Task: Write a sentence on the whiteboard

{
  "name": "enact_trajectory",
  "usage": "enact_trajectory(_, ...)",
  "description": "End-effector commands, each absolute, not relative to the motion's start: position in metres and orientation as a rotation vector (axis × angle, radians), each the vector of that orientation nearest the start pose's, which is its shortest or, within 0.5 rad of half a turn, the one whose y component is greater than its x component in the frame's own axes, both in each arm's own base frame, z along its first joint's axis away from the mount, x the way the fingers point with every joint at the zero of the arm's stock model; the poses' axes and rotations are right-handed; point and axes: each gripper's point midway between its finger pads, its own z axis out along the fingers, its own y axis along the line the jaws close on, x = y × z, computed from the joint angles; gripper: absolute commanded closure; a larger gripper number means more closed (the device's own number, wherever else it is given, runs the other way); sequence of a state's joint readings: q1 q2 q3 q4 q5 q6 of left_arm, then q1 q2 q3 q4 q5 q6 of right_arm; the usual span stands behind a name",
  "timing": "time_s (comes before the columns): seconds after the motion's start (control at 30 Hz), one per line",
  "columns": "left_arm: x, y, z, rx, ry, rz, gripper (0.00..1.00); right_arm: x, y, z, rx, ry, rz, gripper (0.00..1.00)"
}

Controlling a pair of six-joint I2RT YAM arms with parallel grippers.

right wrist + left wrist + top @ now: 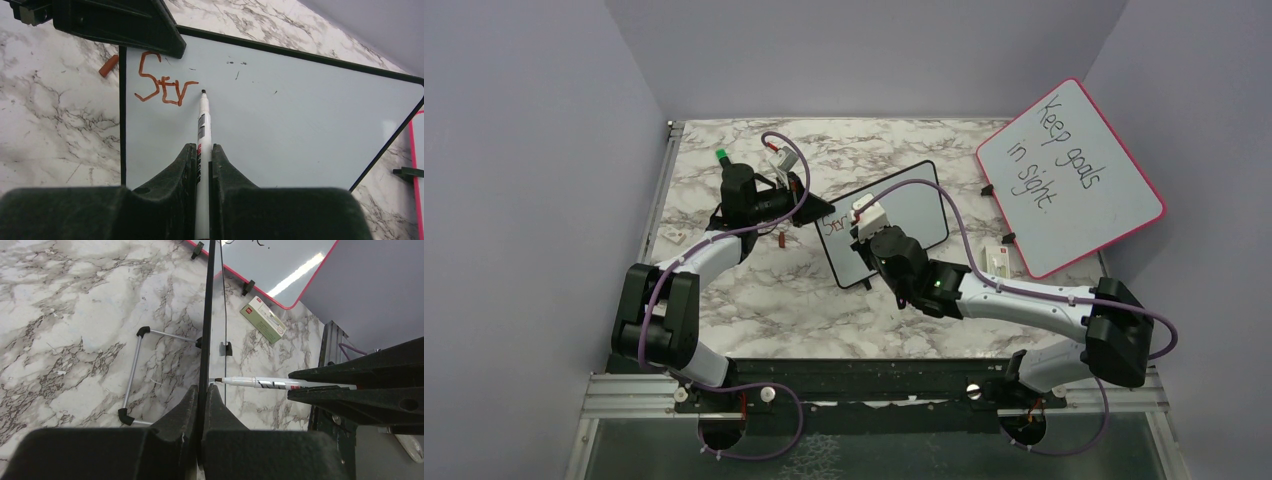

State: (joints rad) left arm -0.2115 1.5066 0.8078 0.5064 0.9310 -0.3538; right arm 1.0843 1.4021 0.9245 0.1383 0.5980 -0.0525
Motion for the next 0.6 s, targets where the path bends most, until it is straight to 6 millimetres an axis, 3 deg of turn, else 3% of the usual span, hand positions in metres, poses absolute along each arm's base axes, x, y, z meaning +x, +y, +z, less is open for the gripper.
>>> enact_trajectory(0.0,0.346,-0.224,0.160,0.538,1.879,-1.182,1.00,0.282,0.326,0.201,-0.654,1.734,0.191,0.99)
enact_trajectory(0.3,0.346,-0.224,0.160,0.536,1.881,-1.183,1.00,0.277,0.328,0.195,-0.701,1.748,0.206,0.99)
enact_trajectory(0.57,0.345,-0.224,0.160,0.535,1.881,-1.181,1.00,0.274,0.318,0.182,-0.720,1.790,0.157,0.99)
